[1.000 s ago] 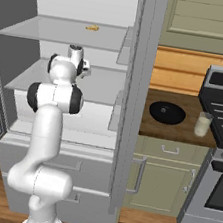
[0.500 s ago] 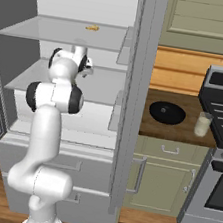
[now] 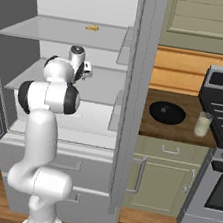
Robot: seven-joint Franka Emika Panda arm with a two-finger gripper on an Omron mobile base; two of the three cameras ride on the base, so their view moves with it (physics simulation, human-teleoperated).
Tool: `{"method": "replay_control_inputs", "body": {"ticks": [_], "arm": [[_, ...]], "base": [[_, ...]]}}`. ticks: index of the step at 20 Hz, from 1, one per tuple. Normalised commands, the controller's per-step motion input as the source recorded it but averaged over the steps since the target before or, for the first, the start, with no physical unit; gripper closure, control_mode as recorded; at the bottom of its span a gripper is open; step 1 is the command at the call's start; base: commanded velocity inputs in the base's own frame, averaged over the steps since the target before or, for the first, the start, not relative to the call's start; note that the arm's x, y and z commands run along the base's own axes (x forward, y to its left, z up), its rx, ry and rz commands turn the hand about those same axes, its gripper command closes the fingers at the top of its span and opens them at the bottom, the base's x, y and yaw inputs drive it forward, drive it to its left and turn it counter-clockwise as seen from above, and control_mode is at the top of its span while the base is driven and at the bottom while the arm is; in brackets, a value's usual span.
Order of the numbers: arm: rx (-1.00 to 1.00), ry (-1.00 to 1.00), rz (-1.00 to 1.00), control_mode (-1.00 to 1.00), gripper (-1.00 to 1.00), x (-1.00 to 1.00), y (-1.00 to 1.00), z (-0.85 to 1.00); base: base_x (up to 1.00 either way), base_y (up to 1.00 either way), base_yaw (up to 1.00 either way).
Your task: Grab a lemon wedge from the fridge and one ice cube from the ice bowl, and put them in the glass of lemonade.
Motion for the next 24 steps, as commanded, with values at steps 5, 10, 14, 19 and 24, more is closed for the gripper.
{"method": "replay_control_inputs", "body": {"ticks": [5,10,14,19,24], "arm": [[0.00,-0.02,0.00,-1.00,-1.00,-0.02,0.00,0.05],[-0.03,0.10,0.00,-1.00,-1.00,0.00,0.01,0.17],[-0.05,0.17,0.00,-1.00,-1.00,0.01,0.01,0.23],[-0.01,0.09,0.00,-1.00,-1.00,0.00,0.00,-0.05],[0.00,0.00,0.00,-1.00,-1.00,0.00,0.01,-0.20]], "base": [[0.00,0.00,0.00],[0.00,0.00,0.00],[0.00,0.00,0.00],[0.00,0.00,0.00],[0.00,0.00,0.00]]}}
